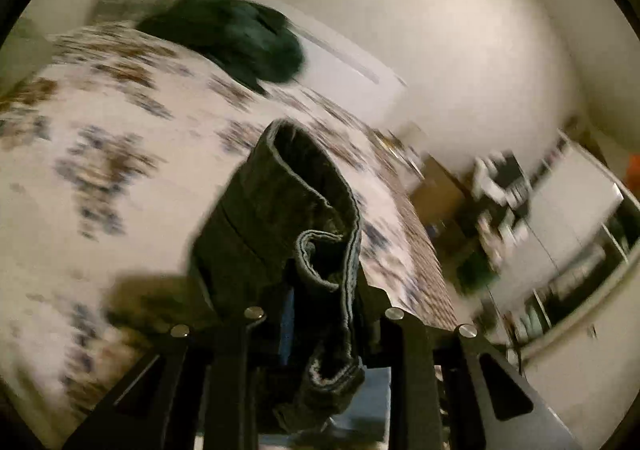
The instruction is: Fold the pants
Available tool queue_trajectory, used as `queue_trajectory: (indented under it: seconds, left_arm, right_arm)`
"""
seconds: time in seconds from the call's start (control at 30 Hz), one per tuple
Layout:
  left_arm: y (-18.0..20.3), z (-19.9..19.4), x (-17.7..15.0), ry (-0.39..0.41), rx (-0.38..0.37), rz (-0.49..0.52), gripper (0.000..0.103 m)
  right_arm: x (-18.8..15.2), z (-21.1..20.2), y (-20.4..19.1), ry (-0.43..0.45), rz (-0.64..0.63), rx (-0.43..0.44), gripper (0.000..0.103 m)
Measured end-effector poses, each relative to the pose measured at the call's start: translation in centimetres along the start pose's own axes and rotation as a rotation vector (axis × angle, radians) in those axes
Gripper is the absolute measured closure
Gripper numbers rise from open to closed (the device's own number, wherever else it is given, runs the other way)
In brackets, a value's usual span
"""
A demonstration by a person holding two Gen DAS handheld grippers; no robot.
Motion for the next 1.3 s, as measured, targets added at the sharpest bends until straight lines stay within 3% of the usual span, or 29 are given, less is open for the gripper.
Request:
queue_trajectory:
  seconds: [0.2, 0.3, 0.33, 0.4, 0.43, 0.5, 0.57, 0.63, 0.83, 1.0, 1.07, 1.1, 1.13, 1.17, 1.3]
  left_arm:
    - [5.3, 9.0, -6.5, -0.2, -0.022, 0.119, 0.084]
    - [6.6, 13.5, -9.6, -0.332, 0.037, 0.185, 0.082]
    - [7.0, 15.3, -10.6, -0.41, 0.072, 0.207, 0.081]
    - [7.2, 16.1, -11.4, -0.48, 0.016, 0.171, 0.079]
    - [7.4, 15.9, -11.4, -0.495, 0.043, 0.166, 0.077]
    - [8.4, 14.9, -10.8, -0.514, 0.069, 0.182, 0.063]
    - [8.5, 13.1, -9.3, -0.505, 0.069, 0.168, 0.027]
    - [7.4, 11.5, -7.9, -0.492, 0.102, 0.158, 0.017]
    - [0.2, 9.6, -5.2, -0.471, 0.331, 0.196, 0.011]
    - [-5.2, 10.8, -4.4, -0.514, 0.51, 0.218, 0.011]
    - [-6.3, 11.0, -4.0, -0.516, 0.537, 0.219, 0.011]
    - [-6.6, 11.1, -3.8, -0.514, 0.546, 0.217, 0.011]
    - [-6.8, 11.2, -3.7, -0.51, 0.548, 0.218, 0.011]
    - [-7.0, 11.3, -3.6, -0.508, 0.553, 0.219, 0.011]
    - [-6.9, 11.8, -3.6, -0.508, 0.561, 0.219, 0.011]
  right_arm:
    - [0.8, -3.8, 9.2, 0.061, 0.11, -0.058, 0.001]
    - [1.0, -4.7, 12.1, 0.069, 0.133, -0.077, 0.001]
    - [1.2, -4.9, 13.1, 0.067, 0.138, -0.082, 0.001]
    - [1.2, -5.1, 14.0, 0.061, 0.141, -0.081, 0.001]
    - [1.3, -5.2, 14.4, 0.057, 0.14, -0.065, 0.001]
    - [1.3, -5.3, 14.2, 0.054, 0.129, -0.034, 0.001]
    - [1.6, -5.4, 13.6, 0.049, 0.102, 0.01, 0.001]
    - [2.1, -5.2, 11.9, 0.028, 0.071, 0.088, 0.001]
    - [4.3, -0.7, 3.5, -0.055, -0.109, 0.24, 0.001]
    - [6.3, 6.3, -1.0, -0.116, -0.155, 0.185, 0.002]
    - [6.3, 8.0, -1.9, -0.124, -0.153, 0.146, 0.01]
    - [6.1, 8.3, -2.2, -0.106, -0.161, 0.124, 0.019]
    - [5.6, 8.1, -2.7, -0.084, -0.175, 0.121, 0.037]
    - [5.3, 8.0, -3.0, -0.074, -0.187, 0.117, 0.042]
    - [4.7, 7.7, -3.1, -0.061, -0.184, 0.14, 0.046]
Point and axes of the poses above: each gripper's, at about its wrist camera, not at the fingertips, and z roughly the way its jaws point, y to its right, x to its top, the point moved 1 cm from there along z, roughly the way its jaws point
